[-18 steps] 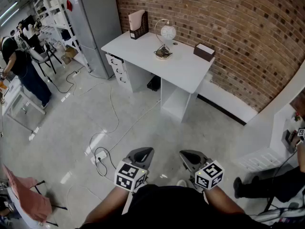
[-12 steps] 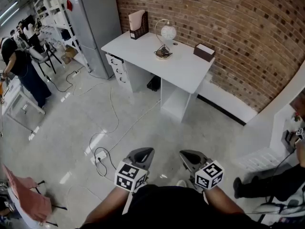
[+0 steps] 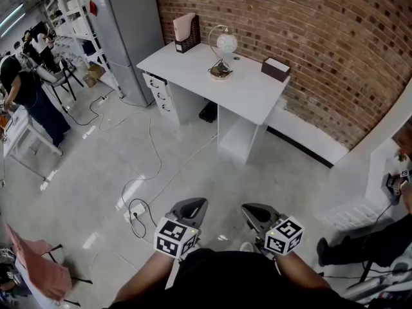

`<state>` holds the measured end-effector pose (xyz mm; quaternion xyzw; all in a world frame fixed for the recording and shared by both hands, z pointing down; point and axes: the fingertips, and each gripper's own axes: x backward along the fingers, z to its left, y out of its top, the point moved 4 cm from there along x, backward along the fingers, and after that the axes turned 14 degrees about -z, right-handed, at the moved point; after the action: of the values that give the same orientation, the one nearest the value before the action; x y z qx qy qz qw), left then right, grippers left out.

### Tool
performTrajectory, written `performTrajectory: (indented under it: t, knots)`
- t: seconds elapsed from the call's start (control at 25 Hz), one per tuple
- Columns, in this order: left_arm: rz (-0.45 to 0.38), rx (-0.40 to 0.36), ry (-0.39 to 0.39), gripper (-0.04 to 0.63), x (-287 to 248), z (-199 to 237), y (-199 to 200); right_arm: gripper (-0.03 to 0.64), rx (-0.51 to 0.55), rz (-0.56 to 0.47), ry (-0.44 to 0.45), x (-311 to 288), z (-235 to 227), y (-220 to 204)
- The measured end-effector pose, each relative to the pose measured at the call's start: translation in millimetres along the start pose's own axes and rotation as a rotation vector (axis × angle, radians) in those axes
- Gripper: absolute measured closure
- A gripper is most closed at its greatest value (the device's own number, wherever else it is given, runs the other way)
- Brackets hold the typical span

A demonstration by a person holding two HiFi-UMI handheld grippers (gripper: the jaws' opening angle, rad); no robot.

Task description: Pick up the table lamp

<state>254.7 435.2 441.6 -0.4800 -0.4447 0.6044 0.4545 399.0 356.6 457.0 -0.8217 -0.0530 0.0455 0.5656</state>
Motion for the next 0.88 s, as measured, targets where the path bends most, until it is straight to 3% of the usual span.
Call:
performTrajectory:
  t: [0.52, 0.72, 0.88]
  knots:
    - [0.016, -0.036, 0.008, 0.589, 2.5, -3.0, -4.7, 0.608, 0.049, 0.0, -0.027, -0.2, 1.0, -3.1]
    - [-0.007, -0.025, -0.006, 0.583, 1.2, -4.9, -3.8, 0.515, 0.043, 0.001, -0.031, -1.1, -1.3, -5.2]
    - [-0.013, -0.025, -0.037, 0.479, 1.4, -9.0, -4.7, 0.446, 0.058, -0.014, -0.032, -1.4, -0.2, -2.8]
